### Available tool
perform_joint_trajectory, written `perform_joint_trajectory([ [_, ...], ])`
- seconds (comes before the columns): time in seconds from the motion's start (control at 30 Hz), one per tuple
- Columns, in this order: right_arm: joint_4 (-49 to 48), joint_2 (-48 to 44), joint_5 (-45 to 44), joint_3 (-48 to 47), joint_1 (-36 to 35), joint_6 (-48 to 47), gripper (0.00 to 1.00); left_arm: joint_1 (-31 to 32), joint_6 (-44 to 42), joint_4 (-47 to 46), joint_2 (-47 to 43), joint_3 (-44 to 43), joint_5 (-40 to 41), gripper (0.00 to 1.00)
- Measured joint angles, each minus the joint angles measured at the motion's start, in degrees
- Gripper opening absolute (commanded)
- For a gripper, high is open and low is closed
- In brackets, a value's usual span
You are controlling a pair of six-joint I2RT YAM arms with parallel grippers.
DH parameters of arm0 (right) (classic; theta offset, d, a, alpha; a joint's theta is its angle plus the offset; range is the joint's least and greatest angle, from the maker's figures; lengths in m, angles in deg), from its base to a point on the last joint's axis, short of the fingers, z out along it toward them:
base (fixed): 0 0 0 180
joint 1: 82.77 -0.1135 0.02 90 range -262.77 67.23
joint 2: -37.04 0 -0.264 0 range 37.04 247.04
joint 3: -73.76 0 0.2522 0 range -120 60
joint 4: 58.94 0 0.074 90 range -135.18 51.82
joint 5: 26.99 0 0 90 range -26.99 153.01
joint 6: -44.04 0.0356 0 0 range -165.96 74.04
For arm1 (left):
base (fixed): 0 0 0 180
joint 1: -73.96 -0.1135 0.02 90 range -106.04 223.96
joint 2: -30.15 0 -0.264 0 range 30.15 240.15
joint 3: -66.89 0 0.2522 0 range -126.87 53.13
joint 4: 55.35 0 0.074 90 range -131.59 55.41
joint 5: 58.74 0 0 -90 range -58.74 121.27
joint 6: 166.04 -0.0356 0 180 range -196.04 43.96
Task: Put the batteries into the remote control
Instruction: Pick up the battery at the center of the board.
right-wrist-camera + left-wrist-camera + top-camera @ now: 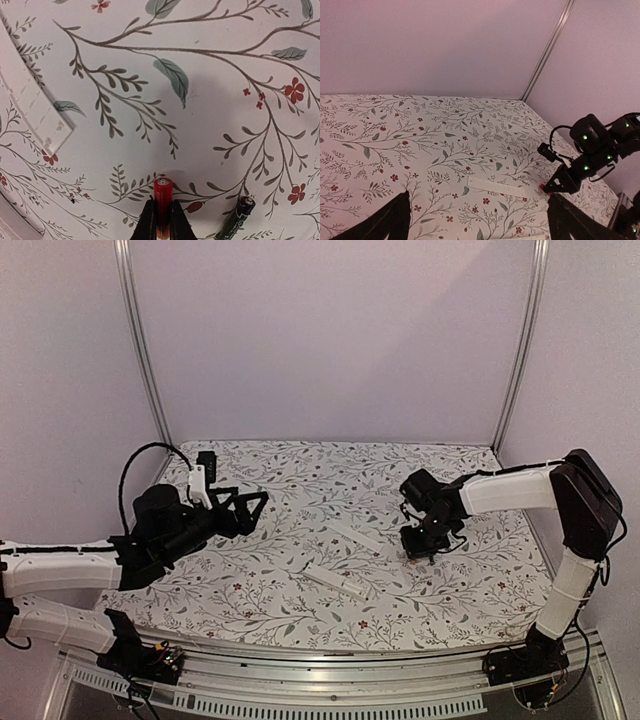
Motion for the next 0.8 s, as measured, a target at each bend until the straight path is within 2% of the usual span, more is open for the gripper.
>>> perform_joint_trajectory([
  [0.17,-0.02,-0.87,4.35,-1.81,0.7,-3.23,0.0,0.0,-7.26,-0.85,2.89,-0.52,-4.74,0.96],
  [0.27,-0.92,-4.7,8.33,-2.16,1.11,-7.37,0.0,0.0,-14.73,2.75,4.87,-3.96,-10.93,0.97],
  [0.53,-5.95,-14.86,19.02,0.52,1.36,-17.35,0.0,0.07,-43.23,25.51,15.61,-20.81,-33.31,0.99],
  [0.67,-7.98,-17.88,23.15,3.87,1.36,-19.65,0.0,0.04,-58.45,34.86,21.81,-25.57,-38.99,1.0],
  [0.8,-9.86,-20.02,26.27,6.97,1.36,-20.55,0.0,0.04,-69.68,41.64,30.05,-31.56,-41.44,0.95],
])
